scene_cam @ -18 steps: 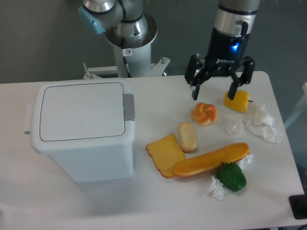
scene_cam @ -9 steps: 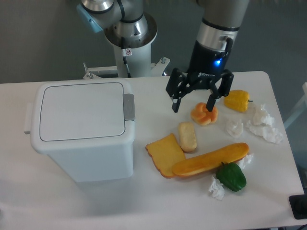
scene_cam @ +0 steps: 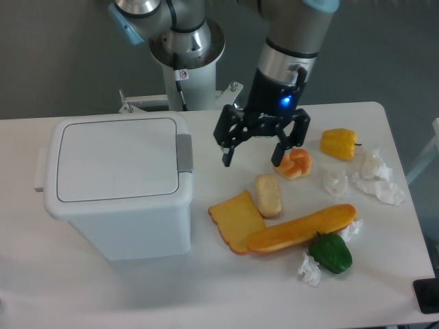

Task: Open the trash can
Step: 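Move the gripper toward the grey button on the trash can lid, then press down on the grey button at the trash can's lid edge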

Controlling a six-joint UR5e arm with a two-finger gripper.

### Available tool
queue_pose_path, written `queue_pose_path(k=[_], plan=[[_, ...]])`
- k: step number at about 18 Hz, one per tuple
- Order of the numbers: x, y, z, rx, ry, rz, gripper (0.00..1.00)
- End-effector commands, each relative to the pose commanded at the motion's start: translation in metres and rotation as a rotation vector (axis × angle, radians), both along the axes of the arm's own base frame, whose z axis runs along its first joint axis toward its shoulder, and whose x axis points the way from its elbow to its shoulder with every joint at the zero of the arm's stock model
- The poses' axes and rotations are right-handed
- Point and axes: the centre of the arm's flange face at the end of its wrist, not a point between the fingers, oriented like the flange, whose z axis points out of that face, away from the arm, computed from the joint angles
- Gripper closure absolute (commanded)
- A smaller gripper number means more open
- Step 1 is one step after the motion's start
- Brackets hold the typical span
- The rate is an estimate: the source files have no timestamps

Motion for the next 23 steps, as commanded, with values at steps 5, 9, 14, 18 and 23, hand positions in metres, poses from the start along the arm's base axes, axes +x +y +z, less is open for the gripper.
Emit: queue_pose_path(k=[5,9,14,18,23], plan=[[0.012,0.004,-0.007,-0.008,-0.013,-0.017,0.0],[0.022,0.007,-0.011,-0.014,-0.02,-0.032,0.0],[0.031,0.01,-0.008,-0.013,-0.019,-0.044,0.0],[0.038,0.008,-0.011,-0.015,-0.025,-0.051,0.0],[0.038,0.008,-0.014,-0.017,-0.024,-0.054,0.0]])
